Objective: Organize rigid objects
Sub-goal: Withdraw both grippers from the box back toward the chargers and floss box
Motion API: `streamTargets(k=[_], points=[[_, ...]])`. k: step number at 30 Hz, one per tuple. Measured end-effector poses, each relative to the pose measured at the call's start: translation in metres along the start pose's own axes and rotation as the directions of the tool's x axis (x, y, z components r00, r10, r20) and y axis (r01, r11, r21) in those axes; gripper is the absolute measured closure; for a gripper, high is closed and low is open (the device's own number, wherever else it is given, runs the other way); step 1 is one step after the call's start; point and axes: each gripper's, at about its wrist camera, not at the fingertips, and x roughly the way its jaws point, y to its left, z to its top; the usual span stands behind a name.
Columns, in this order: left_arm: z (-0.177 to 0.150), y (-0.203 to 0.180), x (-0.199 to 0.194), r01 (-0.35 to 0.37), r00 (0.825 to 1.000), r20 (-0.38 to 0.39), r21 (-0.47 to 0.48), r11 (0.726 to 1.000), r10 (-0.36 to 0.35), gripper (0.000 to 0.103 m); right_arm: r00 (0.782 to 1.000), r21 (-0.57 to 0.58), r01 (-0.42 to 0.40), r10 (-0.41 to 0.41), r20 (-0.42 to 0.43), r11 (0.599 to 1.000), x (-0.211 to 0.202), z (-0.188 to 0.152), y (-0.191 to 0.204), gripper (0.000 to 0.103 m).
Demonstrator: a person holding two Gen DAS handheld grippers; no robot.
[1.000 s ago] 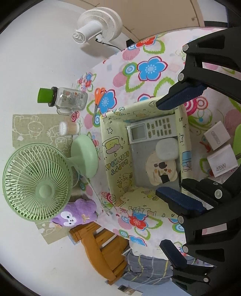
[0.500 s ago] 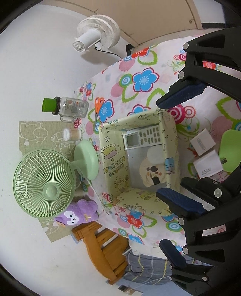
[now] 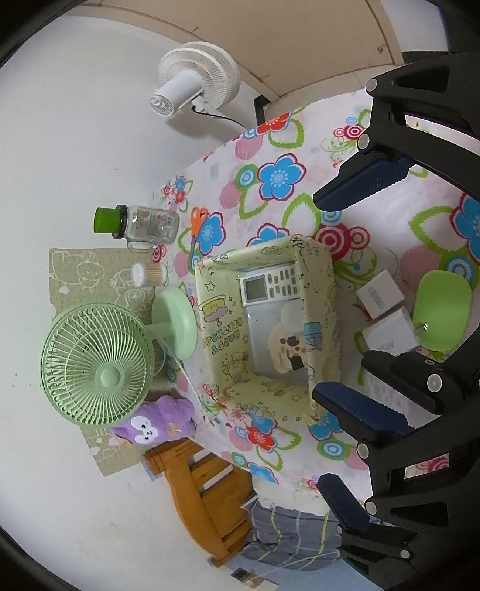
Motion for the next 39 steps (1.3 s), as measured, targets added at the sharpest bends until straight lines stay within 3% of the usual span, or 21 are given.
streamTargets(k=[27,39], points=[[-0.044,0.000,-0.014,0.054,0.998,0.034,0.028,0.998,-0.055,0.002,0.998,-0.035,0.037,-0.035,0.055,0.999,-0.020,-0.044,0.010,0.007],[-0.065,0.003,0.007,0.061,0.998,-0.015,0.039,0.997,-0.060,0.003,0.999,-0.003,0.027,-0.027,0.031,1.000,0.001,-0.069,0.010,0.007]])
